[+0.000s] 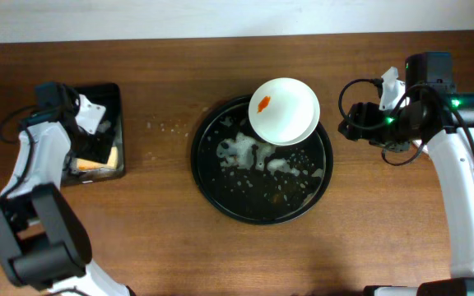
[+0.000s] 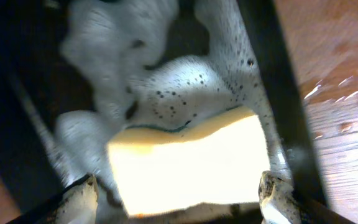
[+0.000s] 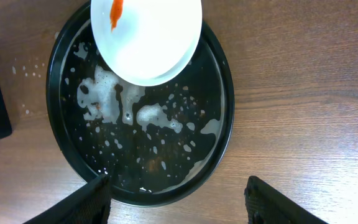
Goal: Clean dirty plates on tray and stack at the side
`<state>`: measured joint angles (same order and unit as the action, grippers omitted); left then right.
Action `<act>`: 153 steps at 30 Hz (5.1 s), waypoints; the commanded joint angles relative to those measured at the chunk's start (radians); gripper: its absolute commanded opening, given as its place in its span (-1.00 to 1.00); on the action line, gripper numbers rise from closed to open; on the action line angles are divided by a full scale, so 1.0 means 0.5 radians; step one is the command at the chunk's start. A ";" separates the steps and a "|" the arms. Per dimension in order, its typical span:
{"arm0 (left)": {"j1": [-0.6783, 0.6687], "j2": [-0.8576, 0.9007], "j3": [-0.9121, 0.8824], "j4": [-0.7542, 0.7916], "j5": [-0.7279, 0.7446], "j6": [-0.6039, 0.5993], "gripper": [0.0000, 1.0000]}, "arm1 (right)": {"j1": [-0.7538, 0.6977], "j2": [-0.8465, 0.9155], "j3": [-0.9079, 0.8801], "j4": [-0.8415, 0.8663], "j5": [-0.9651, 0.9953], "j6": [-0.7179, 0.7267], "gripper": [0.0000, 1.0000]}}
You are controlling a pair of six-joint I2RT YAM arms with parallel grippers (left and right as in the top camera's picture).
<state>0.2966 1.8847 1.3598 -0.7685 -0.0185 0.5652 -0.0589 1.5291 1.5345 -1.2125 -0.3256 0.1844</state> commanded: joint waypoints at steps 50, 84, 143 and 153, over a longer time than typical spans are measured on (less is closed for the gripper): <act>-0.013 0.465 0.365 -0.260 -0.191 0.884 0.26 | 0.000 0.011 0.004 -0.008 0.024 0.015 0.39; -0.091 0.483 0.217 0.008 -0.097 -1.257 -0.85 | 0.000 0.011 0.004 -0.014 0.024 0.015 0.39; -1.452 0.095 0.253 0.430 0.475 -1.606 -0.99 | 0.423 1.175 -0.049 0.708 0.278 0.528 -0.74; -1.454 0.095 0.253 0.420 0.478 -1.608 -0.99 | 0.423 1.055 -0.047 0.367 0.292 0.201 -0.89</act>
<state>-0.4309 1.9244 1.4864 -0.5564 0.2272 -0.2291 0.1452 2.1025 1.5181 -1.0218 -0.1997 0.3267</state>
